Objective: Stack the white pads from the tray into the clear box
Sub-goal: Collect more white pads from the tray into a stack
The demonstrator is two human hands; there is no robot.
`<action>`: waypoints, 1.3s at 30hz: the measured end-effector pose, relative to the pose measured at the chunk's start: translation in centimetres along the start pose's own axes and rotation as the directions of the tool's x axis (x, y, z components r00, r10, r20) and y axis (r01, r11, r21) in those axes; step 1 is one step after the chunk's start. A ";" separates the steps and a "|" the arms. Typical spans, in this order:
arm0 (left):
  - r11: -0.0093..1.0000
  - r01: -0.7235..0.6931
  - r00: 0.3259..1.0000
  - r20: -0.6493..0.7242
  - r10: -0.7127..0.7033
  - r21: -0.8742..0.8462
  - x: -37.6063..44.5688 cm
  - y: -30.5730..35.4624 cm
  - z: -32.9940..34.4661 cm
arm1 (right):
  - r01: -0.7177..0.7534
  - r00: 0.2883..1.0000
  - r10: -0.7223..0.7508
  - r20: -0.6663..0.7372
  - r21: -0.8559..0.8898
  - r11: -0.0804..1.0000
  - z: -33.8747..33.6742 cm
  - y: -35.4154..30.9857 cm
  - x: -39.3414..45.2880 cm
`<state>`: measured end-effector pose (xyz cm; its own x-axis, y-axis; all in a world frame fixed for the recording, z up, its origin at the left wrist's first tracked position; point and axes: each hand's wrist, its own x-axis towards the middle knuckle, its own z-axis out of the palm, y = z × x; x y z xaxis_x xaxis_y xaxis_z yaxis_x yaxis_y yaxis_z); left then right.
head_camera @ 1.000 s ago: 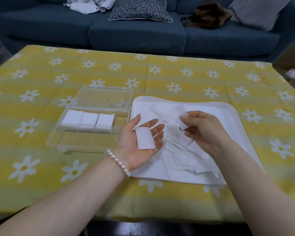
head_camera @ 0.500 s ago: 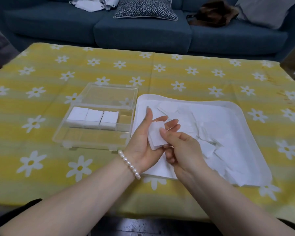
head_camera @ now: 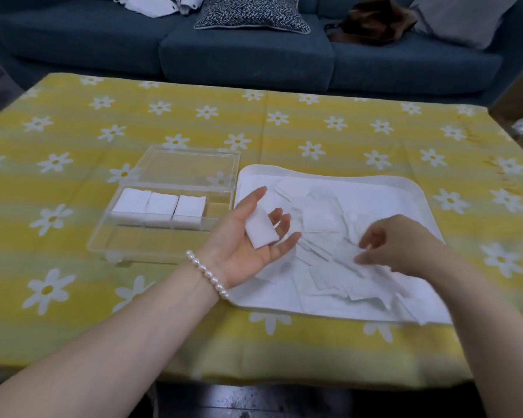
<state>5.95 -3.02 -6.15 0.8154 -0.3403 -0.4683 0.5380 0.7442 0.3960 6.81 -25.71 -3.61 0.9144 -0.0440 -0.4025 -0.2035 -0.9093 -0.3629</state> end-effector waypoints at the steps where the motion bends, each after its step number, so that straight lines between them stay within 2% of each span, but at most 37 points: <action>1: 1.000 0.008 1.000 0.007 -0.008 0.014 -0.1 0.0 0.1 | -0.039 0.998 0.041 0.054 -0.025 0.999 -0.4 0.9 -0.1; 7: 0.998 0.062 0.998 -0.019 -0.062 0.027 0.0 -0.7 -0.1 | 0.029 0.992 -0.013 0.128 -0.122 0.992 0.8 1.4 0.1; 10: 0.997 0.078 0.996 -0.045 -0.077 0.011 0.0 -0.7 -0.1 | 0.099 0.994 -0.091 0.062 -0.144 0.985 1.1 0.8 0.2; 14: 0.995 0.086 0.996 -0.015 -0.085 0.059 -0.1 -0.5 -0.1 | 0.234 0.971 -0.239 -0.017 -0.140 0.962 1.2 0.7 0.3; 18: 0.995 0.072 0.997 -0.019 -0.070 0.067 0.1 -0.6 -0.2 | 0.366 0.928 -0.367 0.056 -0.312 0.877 2.0 0.3 0.1; 21: 0.995 0.068 0.998 -0.013 -0.068 0.068 0.1 -0.6 -0.2 | 0.432 0.899 -0.425 0.102 -0.357 0.828 3.0 -0.2 0.1; 24: 0.994 0.076 0.997 -0.009 -0.076 0.079 0.0 -0.6 -0.1 | 0.418 0.908 -0.387 0.158 -0.400 0.816 3.9 -0.5 0.5; 28: 0.993 0.082 0.997 -0.008 -0.082 0.081 -0.2 -0.5 -0.1 | 0.390 0.920 -0.371 0.129 -0.406 0.826 4.2 -0.7 1.2; 33: 0.993 0.078 0.997 -0.018 -0.077 0.088 -0.1 -0.4 -0.1 | 0.386 0.922 -0.359 0.142 -0.293 0.875 3.3 -0.5 1.5; 37: 0.990 0.094 0.995 -0.026 -0.091 0.105 0.0 -0.6 -0.2 | 0.371 0.929 -0.364 0.074 -0.172 0.912 2.6 -0.6 1.7; 39: 0.989 0.102 0.995 -0.033 -0.099 0.109 0.0 -0.8 -0.2 | 0.348 0.936 -0.336 0.103 -0.148 0.926 2.4 -0.6 1.7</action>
<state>5.45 -3.51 -6.62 0.7508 -0.3931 -0.5308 0.6383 0.6383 0.4302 7.66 -24.26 -6.17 0.8883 0.3070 -0.3416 0.1821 -0.9182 -0.3518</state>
